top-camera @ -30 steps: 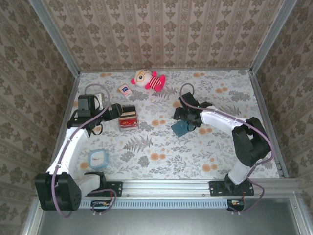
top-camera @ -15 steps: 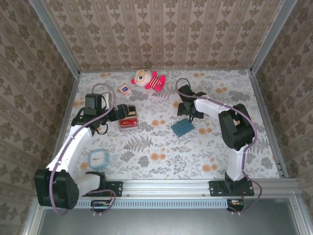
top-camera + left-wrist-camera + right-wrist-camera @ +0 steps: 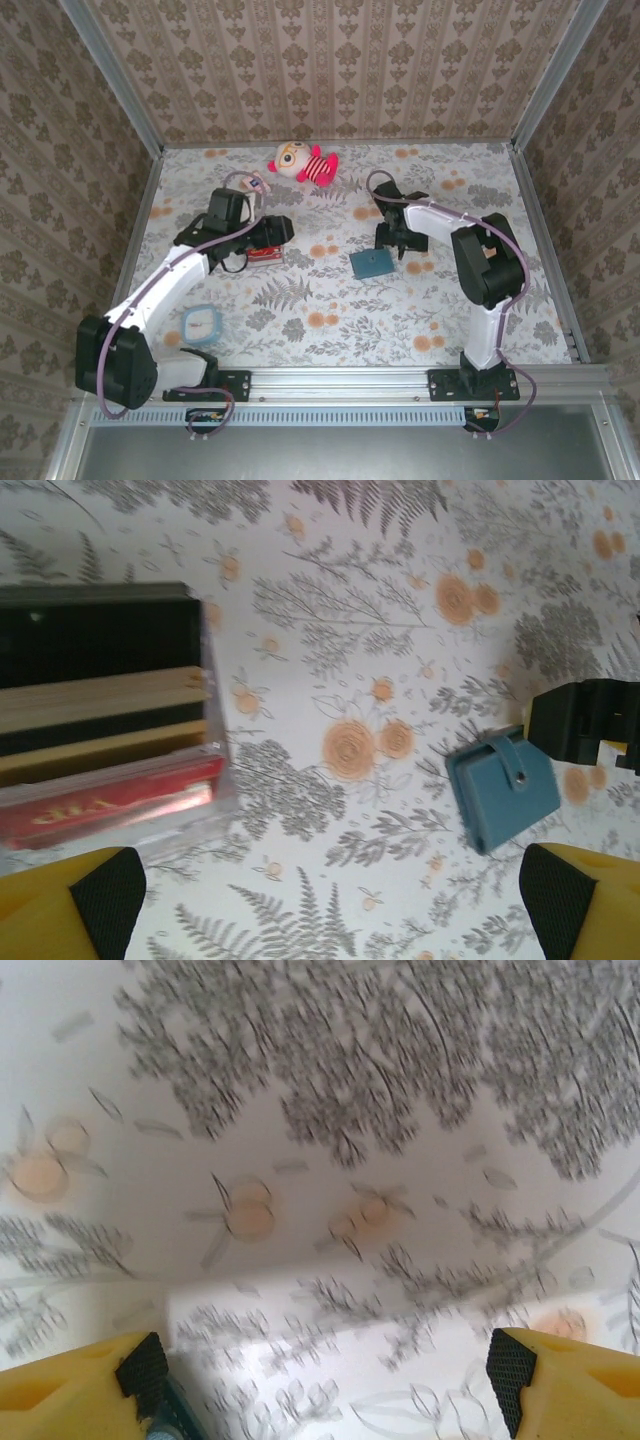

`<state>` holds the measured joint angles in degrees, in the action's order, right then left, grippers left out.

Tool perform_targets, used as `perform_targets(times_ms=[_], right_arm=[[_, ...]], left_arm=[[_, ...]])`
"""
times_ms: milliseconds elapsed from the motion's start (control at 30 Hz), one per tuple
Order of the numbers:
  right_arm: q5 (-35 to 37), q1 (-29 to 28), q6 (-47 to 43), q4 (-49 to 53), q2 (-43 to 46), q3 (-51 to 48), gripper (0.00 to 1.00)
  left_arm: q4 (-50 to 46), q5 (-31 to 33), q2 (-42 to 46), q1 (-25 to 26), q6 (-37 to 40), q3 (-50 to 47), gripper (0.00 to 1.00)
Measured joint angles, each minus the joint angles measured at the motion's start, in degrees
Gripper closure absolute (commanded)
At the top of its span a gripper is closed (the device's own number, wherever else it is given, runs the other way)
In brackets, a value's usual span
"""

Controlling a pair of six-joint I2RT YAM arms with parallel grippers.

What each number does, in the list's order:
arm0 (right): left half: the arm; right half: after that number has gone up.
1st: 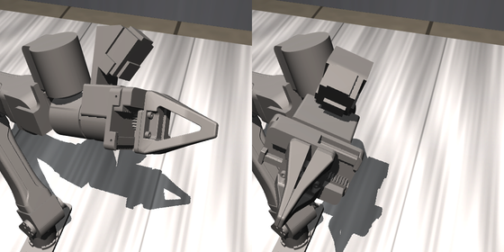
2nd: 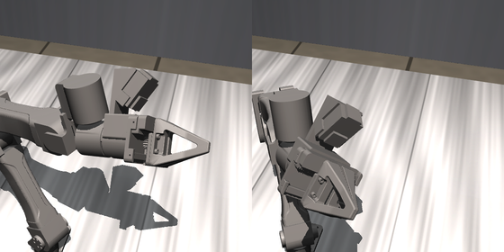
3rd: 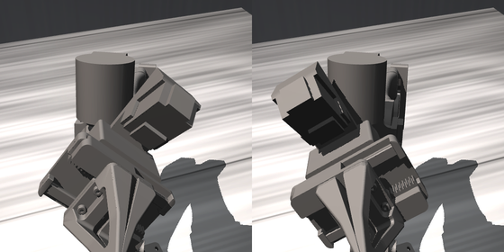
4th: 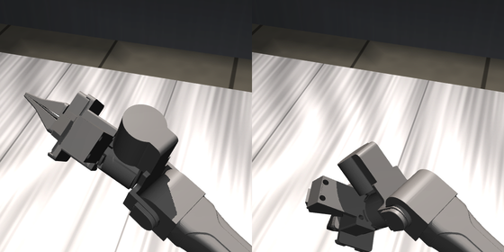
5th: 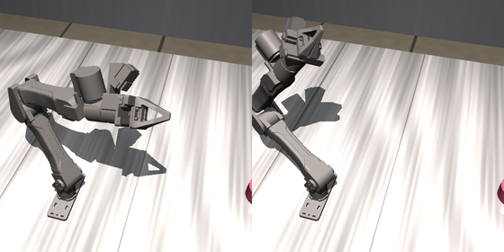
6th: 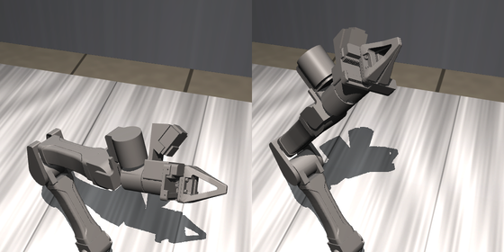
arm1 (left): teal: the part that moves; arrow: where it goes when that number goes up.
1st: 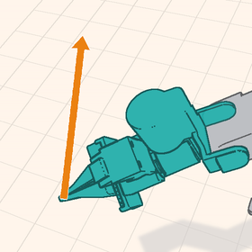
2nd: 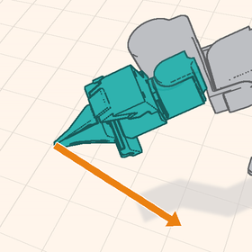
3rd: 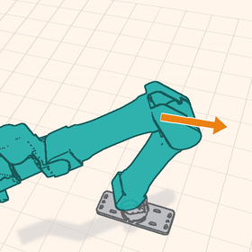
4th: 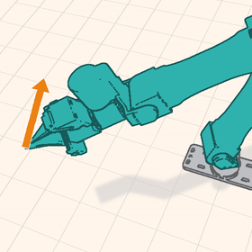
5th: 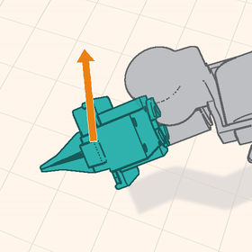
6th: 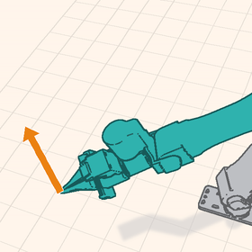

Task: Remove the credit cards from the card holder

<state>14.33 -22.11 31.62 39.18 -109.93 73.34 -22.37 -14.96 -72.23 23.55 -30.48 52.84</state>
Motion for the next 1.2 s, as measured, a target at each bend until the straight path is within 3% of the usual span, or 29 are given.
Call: perform_targets(times_ms=[200, 567, 700, 900, 1200], right_arm=[[-4.15, -0.02, 0.72, 2.03, 5.92, -6.08, 0.19], [-21.35, -4.28, 6.38, -2.14, 12.15, -15.26, 0.30], [-23.87, -5.07, 6.73, -2.73, 13.38, -15.67, 0.32], [-24.50, -4.72, 6.56, -5.16, 17.38, -15.52, 0.45], [-28.00, -4.55, 6.54, -10.95, 12.15, -13.79, 0.59]], left_arm=[[3.91, 0.20, -3.30, 6.97, -5.81, -0.09, 0.01], [11.39, -0.37, -14.05, 17.25, -17.00, -1.62, 0.19], [13.57, -0.55, -15.56, 18.88, -20.24, -2.60, 0.26], [15.85, -1.11, -17.73, 19.56, -23.47, -3.48, 0.37], [20.17, -4.48, -22.27, 19.56, -25.14, -3.48, 0.48]])
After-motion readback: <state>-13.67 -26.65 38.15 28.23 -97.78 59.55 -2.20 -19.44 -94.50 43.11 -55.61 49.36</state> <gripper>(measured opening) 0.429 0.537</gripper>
